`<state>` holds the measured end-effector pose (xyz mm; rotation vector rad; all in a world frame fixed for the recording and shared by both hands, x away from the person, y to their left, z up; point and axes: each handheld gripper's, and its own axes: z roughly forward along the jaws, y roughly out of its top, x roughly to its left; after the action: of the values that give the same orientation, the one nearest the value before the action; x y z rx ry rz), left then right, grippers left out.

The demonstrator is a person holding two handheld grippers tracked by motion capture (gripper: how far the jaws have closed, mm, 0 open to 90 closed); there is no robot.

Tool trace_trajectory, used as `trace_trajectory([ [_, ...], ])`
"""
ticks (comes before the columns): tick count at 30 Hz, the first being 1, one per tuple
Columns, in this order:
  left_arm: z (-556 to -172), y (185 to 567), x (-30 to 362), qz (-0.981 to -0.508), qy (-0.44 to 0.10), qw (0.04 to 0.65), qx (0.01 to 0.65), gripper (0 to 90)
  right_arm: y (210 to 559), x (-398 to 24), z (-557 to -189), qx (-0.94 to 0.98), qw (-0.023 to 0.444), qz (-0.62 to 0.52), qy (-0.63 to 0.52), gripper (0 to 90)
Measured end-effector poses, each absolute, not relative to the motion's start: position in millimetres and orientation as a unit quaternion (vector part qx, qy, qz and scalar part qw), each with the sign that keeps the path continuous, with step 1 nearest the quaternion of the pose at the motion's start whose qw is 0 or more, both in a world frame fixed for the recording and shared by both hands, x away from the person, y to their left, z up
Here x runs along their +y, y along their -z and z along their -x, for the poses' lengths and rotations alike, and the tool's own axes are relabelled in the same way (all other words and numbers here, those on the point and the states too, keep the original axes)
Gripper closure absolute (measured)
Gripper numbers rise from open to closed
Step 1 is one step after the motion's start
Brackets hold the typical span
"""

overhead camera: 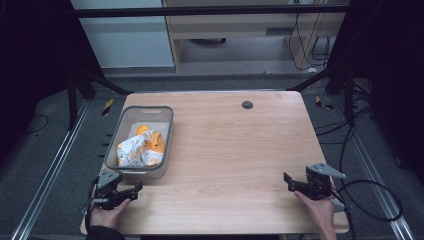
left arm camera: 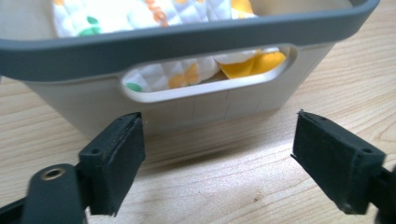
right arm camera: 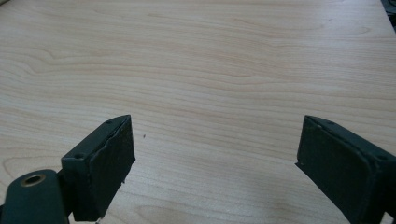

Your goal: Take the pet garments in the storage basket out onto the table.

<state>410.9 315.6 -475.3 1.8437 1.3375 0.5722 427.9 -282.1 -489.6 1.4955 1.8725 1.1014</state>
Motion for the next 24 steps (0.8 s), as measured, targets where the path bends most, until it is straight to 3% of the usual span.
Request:
trace_trajectory([
  [9,-406.1,469.6,316.9,-0.716,-0.236,0.387,0.531,27.4,490.1,-278.4,-428.5,0.699,0.253,-0.538,-0.397,11.2],
  [24,-404.2,449.4,321.2,-0.698,-0.25,0.401,0.539,27.3,490.5,-278.2,-428.5,0.7,0.249,-0.539,-0.396,11.1],
])
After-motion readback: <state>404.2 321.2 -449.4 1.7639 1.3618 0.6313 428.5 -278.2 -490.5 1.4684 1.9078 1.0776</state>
